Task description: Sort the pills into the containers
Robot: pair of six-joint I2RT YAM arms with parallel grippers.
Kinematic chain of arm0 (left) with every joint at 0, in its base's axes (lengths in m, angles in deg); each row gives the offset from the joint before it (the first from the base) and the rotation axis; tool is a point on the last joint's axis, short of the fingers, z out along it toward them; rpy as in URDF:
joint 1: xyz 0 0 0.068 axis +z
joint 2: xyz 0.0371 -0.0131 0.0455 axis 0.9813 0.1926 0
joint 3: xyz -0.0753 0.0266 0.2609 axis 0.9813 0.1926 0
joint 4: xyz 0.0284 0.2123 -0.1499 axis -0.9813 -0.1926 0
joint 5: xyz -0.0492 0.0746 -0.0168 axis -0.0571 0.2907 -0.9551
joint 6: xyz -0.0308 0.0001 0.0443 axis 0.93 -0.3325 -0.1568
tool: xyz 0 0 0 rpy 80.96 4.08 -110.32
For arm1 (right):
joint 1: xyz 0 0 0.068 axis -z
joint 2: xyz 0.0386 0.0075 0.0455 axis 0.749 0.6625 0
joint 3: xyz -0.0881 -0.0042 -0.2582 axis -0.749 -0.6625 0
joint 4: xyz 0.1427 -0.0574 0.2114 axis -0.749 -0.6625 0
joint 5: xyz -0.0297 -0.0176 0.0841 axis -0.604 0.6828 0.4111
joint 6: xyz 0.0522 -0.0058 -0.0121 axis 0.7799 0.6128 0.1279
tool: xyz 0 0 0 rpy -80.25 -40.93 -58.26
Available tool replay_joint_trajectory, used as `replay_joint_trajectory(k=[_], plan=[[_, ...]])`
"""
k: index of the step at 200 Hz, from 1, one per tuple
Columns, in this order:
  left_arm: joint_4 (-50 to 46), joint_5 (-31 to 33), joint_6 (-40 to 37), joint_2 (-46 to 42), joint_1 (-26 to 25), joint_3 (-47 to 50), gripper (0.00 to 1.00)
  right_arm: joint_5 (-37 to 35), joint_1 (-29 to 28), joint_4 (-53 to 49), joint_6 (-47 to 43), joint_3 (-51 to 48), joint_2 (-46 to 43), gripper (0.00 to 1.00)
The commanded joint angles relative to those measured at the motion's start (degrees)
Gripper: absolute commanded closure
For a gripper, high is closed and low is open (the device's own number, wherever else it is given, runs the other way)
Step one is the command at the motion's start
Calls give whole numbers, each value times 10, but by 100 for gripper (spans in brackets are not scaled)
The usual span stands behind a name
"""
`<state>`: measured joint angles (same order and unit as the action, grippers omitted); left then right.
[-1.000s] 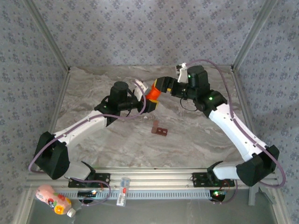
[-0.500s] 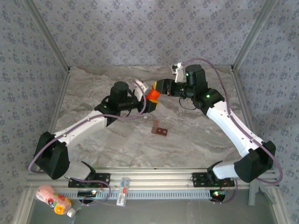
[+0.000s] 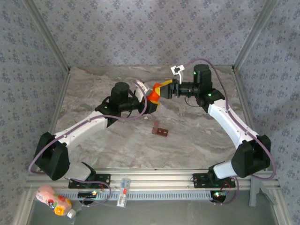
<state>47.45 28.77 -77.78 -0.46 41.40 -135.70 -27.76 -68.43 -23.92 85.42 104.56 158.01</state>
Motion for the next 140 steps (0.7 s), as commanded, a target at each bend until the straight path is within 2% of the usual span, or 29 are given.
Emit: replay_joint_trajectory(k=[1, 20, 43, 67, 101, 140], plan=[[23, -8, -1, -13, 2, -15, 100, -23, 9, 54, 41, -31, -66, 18], [23, -9, -3, -11, 3, -16, 100, -92, 8, 40, 72, -39, -108, 16], [18, -8, -7, -10, 3, -19, 100, -217, 0, -13, 157, -23, -120, 15], [15, -5, -9, -7, 3, -21, 100, -330, -38, -58, 219, -20, -117, 13], [16, -8, -6, -4, 3, -24, 100, -375, -77, -103, 215, 37, -85, 13], [16, -9, -4, -2, 3, -26, 100, -375, -90, -112, 221, 57, -56, 16]])
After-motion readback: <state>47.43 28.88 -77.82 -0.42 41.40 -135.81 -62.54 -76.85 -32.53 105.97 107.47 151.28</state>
